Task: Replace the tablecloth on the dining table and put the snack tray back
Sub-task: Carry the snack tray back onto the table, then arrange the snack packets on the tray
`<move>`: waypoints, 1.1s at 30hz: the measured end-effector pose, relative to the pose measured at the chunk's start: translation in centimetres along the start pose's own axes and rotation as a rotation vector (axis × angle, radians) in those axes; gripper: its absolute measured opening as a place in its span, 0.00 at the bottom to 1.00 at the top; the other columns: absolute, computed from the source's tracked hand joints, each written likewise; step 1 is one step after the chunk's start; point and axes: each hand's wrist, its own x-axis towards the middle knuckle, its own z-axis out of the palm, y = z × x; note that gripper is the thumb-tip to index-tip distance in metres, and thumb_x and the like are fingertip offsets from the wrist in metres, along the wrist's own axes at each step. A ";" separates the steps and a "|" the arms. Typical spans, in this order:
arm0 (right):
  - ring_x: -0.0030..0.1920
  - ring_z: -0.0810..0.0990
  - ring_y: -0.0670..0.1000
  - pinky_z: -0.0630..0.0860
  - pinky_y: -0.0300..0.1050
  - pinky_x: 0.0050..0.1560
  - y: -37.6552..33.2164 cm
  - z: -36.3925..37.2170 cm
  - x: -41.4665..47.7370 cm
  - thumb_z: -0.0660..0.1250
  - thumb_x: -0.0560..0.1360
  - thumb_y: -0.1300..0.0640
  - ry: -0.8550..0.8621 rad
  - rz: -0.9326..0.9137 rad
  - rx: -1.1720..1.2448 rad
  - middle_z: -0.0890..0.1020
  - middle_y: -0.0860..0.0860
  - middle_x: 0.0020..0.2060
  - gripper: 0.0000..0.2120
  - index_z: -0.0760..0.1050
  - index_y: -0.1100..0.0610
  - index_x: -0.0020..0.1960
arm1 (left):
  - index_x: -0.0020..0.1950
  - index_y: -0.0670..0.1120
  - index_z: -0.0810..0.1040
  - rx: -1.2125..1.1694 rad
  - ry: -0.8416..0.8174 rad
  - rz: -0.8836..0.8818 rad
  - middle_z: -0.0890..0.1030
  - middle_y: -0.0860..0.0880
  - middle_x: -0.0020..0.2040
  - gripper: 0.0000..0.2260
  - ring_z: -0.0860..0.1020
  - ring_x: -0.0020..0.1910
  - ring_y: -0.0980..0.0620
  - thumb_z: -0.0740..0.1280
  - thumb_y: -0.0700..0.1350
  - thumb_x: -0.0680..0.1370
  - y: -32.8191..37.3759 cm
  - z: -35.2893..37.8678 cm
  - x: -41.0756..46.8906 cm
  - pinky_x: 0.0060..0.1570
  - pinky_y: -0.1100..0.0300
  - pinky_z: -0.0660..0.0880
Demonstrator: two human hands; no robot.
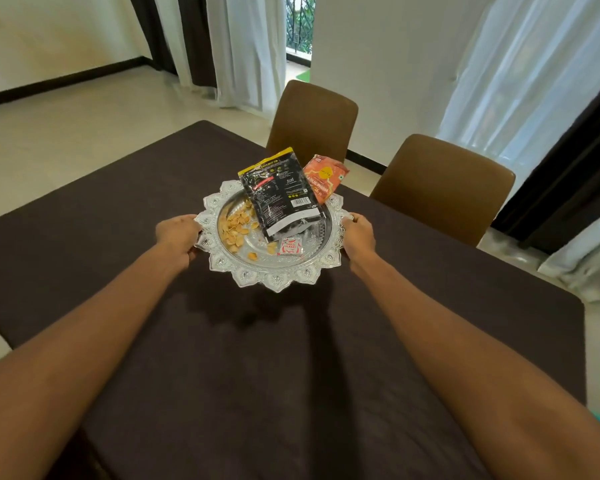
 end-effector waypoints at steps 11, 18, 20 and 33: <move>0.35 0.76 0.46 0.70 0.38 0.29 0.4 -1.9 -0.7 0.63 0.82 0.47 -0.125 0.015 -0.102 0.81 0.49 0.41 0.12 0.76 0.53 0.61 | 0.63 0.48 0.76 0.077 0.082 0.127 0.81 0.47 0.49 0.14 0.79 0.39 0.50 0.66 0.41 0.77 -1.9 0.4 0.8 0.28 0.59 0.71; 0.32 0.74 0.45 0.69 0.34 0.27 1.5 -5.2 -5.1 0.64 0.82 0.56 -0.197 -0.022 -0.101 0.78 0.49 0.37 0.06 0.77 0.54 0.56 | 0.61 0.49 0.75 0.064 0.080 0.125 0.80 0.47 0.48 0.13 0.78 0.38 0.51 0.63 0.53 0.80 -5.7 -0.8 -3.2 0.29 0.58 0.73; 0.32 0.75 0.45 0.70 0.34 0.28 2.5 -6.4 -7.2 0.64 0.82 0.56 -0.202 -0.036 -0.117 0.80 0.52 0.38 0.06 0.78 0.55 0.56 | 0.60 0.48 0.77 0.131 0.052 0.175 0.81 0.48 0.48 0.11 0.81 0.43 0.50 0.64 0.49 0.80 -7.7 -1.7 -5.6 0.34 0.57 0.76; 0.62 0.75 0.52 0.73 0.54 0.62 17.6 -7.5 -24.8 0.67 0.78 0.52 -0.341 -0.464 -0.737 0.79 0.47 0.58 0.12 0.78 0.48 0.61 | 0.74 0.49 0.70 1.321 -0.379 0.576 0.64 0.45 0.78 0.25 0.61 0.77 0.44 0.67 0.53 0.78 -25.8 -11.1 -21.9 0.74 0.49 0.62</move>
